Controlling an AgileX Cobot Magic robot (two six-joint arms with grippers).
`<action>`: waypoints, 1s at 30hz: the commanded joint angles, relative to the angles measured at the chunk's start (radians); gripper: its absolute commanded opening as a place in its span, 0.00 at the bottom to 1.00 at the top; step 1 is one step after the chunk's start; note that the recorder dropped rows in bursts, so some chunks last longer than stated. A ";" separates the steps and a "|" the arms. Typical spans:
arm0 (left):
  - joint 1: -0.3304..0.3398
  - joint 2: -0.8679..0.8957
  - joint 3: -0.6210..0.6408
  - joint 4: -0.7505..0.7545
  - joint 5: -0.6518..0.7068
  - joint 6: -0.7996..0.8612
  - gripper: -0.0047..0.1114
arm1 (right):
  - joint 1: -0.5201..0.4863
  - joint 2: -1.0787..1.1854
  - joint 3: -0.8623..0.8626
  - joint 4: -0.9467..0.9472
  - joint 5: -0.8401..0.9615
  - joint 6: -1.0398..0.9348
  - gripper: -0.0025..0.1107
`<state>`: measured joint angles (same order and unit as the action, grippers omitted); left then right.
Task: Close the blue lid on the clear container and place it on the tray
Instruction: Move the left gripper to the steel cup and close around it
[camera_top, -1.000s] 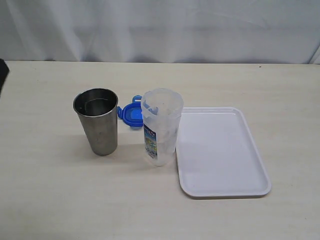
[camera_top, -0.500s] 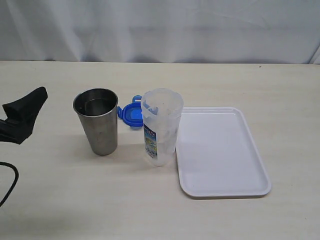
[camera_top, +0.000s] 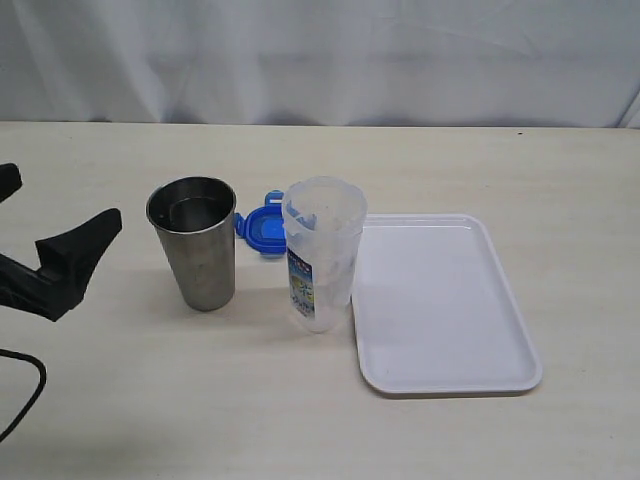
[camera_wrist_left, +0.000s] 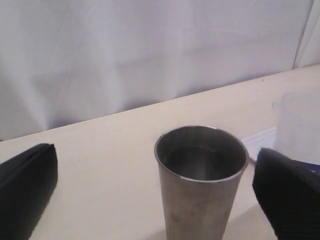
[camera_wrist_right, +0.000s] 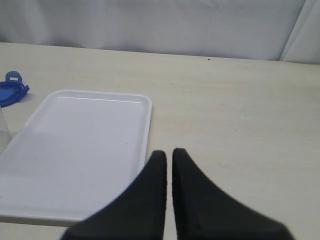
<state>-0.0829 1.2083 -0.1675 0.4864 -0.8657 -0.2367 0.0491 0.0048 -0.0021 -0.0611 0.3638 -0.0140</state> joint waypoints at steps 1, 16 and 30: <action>-0.006 0.131 -0.010 0.013 -0.076 0.012 0.95 | -0.004 -0.005 0.002 -0.001 -0.011 0.002 0.06; -0.006 0.654 -0.136 0.128 -0.355 0.132 0.95 | -0.004 -0.005 0.002 -0.001 -0.011 0.002 0.06; -0.023 0.784 -0.302 0.186 -0.355 0.125 0.95 | -0.004 -0.005 0.002 -0.001 -0.011 0.002 0.06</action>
<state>-0.0942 1.9856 -0.4472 0.6727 -1.2013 -0.1084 0.0491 0.0048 -0.0021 -0.0611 0.3638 -0.0140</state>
